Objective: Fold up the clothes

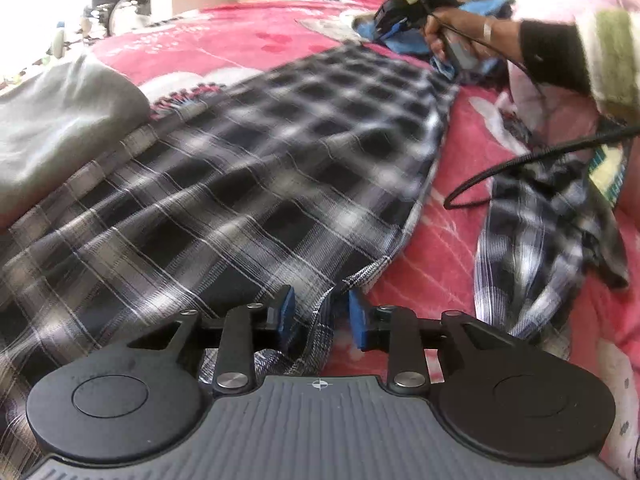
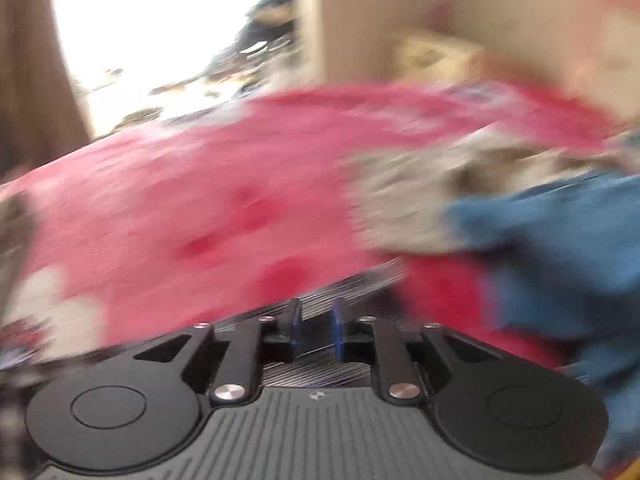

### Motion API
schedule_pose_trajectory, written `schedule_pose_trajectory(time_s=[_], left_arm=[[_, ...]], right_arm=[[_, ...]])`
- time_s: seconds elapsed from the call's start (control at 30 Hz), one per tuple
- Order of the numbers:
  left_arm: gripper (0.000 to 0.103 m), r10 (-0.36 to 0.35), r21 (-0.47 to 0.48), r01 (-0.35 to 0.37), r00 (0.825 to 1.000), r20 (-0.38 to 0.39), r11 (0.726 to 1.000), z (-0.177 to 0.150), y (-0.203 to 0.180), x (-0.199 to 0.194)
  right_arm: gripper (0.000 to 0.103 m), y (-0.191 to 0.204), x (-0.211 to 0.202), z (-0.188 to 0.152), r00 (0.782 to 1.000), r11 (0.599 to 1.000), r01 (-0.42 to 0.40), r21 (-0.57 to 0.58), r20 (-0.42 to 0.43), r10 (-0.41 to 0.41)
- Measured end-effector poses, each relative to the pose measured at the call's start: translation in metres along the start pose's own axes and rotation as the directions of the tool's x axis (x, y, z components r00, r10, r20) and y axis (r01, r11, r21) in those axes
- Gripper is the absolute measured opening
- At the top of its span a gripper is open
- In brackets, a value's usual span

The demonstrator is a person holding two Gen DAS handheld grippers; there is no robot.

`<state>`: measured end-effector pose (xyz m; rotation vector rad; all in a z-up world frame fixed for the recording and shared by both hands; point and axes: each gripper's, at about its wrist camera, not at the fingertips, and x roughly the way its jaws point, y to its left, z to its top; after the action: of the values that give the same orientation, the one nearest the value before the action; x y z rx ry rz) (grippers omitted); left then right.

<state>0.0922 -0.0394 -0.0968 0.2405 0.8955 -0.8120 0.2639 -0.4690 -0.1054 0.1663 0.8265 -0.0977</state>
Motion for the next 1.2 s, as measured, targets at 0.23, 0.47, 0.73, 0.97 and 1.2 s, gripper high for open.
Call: schedule_pose_trajectory(time_s=[0.23,0.47,0.73,0.97,1.2], left_arm=[[0.031,0.016,-0.088,-0.010,0.998,0.060,0.996,-0.002,-0.001,-0.024],[0.034,0.116,-0.248,-0.079,0.984,0.138,0.965,-0.020,0.037,-0.086],[0.036,0.388,-0.491,-0.311,0.920,0.061,0.814,-0.022,0.148,-0.094],[0.036,0.490,-0.502,-0.447,0.870,-0.052,0.740,-0.020,0.193,-0.055],[0.037,0.596,-0.402,-0.559,0.802,-0.042,0.725,-0.018,0.199,-0.027]], right_arm=[[0.026,-0.004,0.007,0.006,0.913,0.904,0.408,0.127,-0.066,-0.403],[0.026,0.067,-0.073,0.004,0.997,0.989,-0.012,-0.144,0.078,0.023],[0.026,0.224,-0.069,-0.047,0.879,0.789,-0.477,-0.387,-0.192,0.437],[0.020,0.300,-0.001,-0.077,0.884,0.786,-0.460,-0.414,-0.295,0.362],[0.020,0.311,0.026,-0.072,0.915,0.813,-0.404,-0.420,-0.204,0.349]])
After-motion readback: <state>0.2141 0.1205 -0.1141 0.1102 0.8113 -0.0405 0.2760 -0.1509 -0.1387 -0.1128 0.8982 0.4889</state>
